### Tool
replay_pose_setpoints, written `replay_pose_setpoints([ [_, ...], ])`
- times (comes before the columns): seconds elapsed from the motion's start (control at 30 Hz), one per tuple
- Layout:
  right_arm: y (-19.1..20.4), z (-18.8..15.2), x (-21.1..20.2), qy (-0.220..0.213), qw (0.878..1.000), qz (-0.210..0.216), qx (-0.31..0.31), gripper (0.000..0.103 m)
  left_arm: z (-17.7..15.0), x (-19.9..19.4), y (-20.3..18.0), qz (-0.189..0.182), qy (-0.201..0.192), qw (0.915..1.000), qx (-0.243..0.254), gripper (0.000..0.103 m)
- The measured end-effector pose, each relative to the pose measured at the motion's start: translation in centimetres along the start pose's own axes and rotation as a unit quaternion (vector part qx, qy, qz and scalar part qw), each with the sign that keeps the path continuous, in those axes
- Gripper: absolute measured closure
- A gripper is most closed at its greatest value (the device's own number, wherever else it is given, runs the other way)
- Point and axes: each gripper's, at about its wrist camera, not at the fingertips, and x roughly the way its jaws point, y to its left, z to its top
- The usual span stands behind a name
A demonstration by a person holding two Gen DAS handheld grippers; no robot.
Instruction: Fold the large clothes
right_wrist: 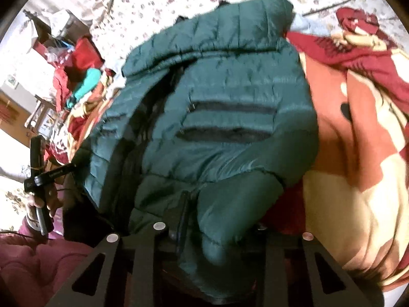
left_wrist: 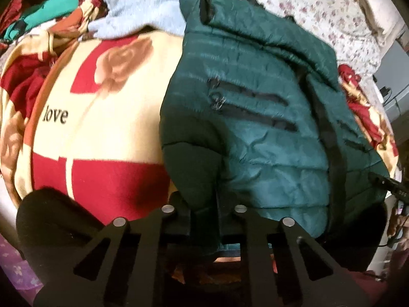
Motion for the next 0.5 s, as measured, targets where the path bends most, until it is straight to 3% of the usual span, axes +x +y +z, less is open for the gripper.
replay_pose_setpoints([
  [0.5, 0.9, 5.1, -5.3, -0.112, 0.994, 0.005, -0.002, 0.074, 6.8, -5.6, -1.3, -0.011, -0.116, 0.9932, 0.002, 0.092],
])
